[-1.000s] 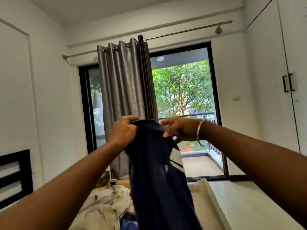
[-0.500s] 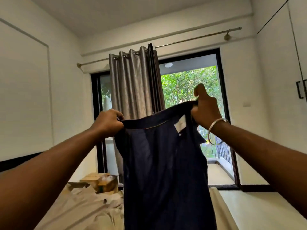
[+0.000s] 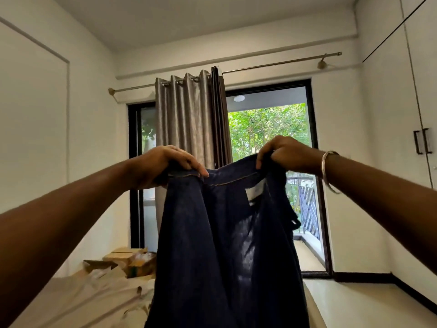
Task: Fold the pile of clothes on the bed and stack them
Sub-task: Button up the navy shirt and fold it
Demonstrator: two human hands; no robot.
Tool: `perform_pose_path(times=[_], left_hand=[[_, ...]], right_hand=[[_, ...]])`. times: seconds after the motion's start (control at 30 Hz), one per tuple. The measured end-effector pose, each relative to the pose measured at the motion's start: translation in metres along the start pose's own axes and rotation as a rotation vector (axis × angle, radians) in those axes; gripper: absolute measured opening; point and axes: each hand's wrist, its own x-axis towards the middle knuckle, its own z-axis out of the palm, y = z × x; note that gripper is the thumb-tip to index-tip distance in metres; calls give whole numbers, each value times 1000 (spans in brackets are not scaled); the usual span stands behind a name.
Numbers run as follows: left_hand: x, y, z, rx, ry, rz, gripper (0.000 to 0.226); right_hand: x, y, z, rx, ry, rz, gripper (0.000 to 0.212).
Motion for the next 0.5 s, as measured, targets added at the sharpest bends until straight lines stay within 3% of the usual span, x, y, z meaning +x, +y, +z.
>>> perform_pose_path(times=[0.07,0.13,0.23,0.3,0.37,0.43,0.5], left_hand=[[-3,1,2,6,-68,-59,47],[-6,-2,3,69,-93,-130,49],[-9,-11,7,467,-58,-138,39],[-10,-18,12,689,3,-77,26],[-13,-22,19,663,74,21,13],[-16,-18,30,400,64,176,8],[-16,-9,44,68,54,276,20]], right_hand=[[-4,-2,-4,126,-172,27,52],[-9,0,-6,-6,-256,-105,53],[-19,4,-2,-364,-126,-307,40],[-25,8,3,-302,-60,-314,22],[-29,11,5,-107,-72,-327,11],[-34,7,2,410,-124,-328,2],[-37,1,-1,813,-117,-344,11]])
